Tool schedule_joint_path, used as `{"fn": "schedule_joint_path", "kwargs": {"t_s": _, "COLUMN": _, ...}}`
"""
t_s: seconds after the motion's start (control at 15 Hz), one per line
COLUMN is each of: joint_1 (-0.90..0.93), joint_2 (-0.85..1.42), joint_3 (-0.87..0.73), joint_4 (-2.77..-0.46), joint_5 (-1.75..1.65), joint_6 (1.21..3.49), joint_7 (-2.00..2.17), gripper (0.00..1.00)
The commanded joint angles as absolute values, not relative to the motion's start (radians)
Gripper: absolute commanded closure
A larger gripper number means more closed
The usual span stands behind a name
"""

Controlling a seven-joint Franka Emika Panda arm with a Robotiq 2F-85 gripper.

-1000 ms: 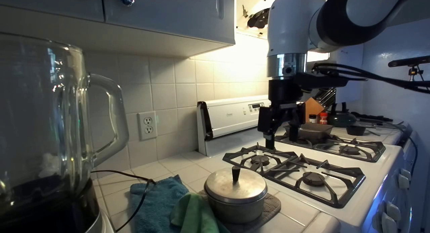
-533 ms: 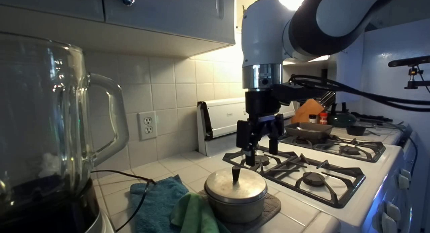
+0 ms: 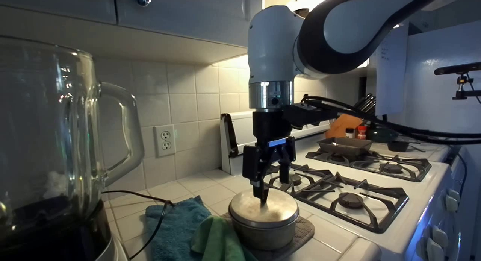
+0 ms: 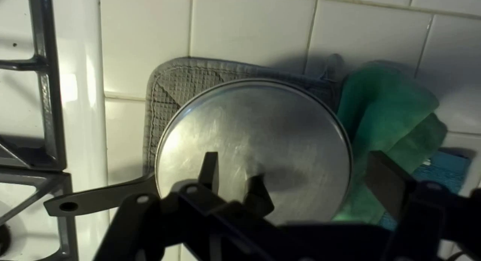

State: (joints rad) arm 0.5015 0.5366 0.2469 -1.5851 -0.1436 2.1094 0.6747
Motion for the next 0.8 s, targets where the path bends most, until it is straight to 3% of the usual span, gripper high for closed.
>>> {"fn": "schedule_joint_path", "kwargs": {"t_s": 0.0, "joint_1": 0.527, "joint_2": 0.611, "joint_3": 0.216, "joint_4": -1.488, "joint_5": -0.15, "joint_6": 2.124, "joint_7": 0.615, "gripper": 0.0}}
{"fn": "schedule_joint_path", "kwargs": {"t_s": 0.33, "joint_1": 0.54, "joint_2": 0.655, "joint_3": 0.188, "joint_4": -1.444, "joint_5": -0.147, "joint_6": 2.166, "joint_7": 0.575, "gripper": 0.0}}
{"fn": "schedule_joint_path", "kwargs": {"t_s": 0.4, "joint_1": 0.543, "joint_2": 0.661, "joint_3": 0.183, "joint_4": -1.435, "joint_5": -0.148, "joint_6": 2.168, "joint_7": 0.571, "gripper": 0.07}}
{"fn": "schedule_joint_path", "kwargs": {"t_s": 0.53, "joint_1": 0.549, "joint_2": 0.673, "joint_3": 0.173, "joint_4": -1.42, "joint_5": -0.15, "joint_6": 2.166, "joint_7": 0.565, "gripper": 0.34}}
{"fn": "schedule_joint_path", "kwargs": {"t_s": 0.73, "joint_1": 0.558, "joint_2": 0.685, "joint_3": 0.156, "joint_4": -1.397, "joint_5": -0.156, "joint_6": 2.161, "joint_7": 0.571, "gripper": 0.55}}
